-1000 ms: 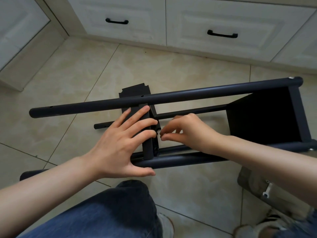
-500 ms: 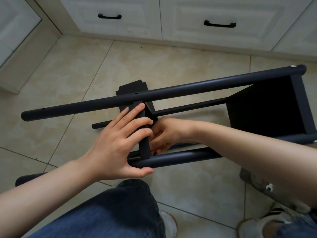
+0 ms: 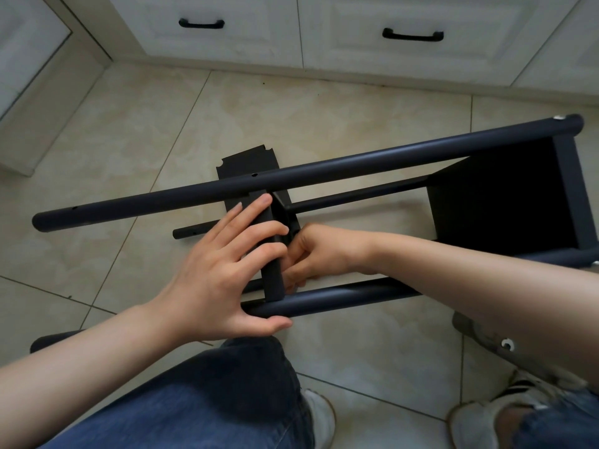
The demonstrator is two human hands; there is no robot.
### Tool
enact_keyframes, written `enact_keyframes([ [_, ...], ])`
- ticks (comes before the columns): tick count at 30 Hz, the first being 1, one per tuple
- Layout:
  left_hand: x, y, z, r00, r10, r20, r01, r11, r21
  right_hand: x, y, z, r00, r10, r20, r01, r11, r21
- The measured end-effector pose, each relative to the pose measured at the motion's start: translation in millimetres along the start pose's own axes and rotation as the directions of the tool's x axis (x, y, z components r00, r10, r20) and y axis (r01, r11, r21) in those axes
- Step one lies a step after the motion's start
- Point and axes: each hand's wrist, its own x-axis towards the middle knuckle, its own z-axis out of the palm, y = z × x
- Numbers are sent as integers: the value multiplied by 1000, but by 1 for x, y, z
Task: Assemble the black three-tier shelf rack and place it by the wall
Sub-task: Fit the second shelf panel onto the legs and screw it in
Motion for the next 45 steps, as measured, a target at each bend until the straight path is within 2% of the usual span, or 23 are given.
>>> enact_keyframes([
  [12,-4,-1,3,1000,18,-4,-18,1000,-17,-2,6,2,999,18,31,-24,984,175],
  [16,-4,-2,4,1000,24,-4,-24,999,-24,-1,5,-2,993,50,104,-69,979,190],
  [23,-4,-1,4,1000,29,-9,-30,999,-35,2,6,-1,960,121,253,-200,928,314],
  [31,-5,0,3,1000,24,2,-24,999,-33,4,11,-2,947,152,282,-258,884,389],
  [45,-5,0,5,999,32,-5,-32,998,-45,7,13,-2,939,167,302,-285,870,403],
])
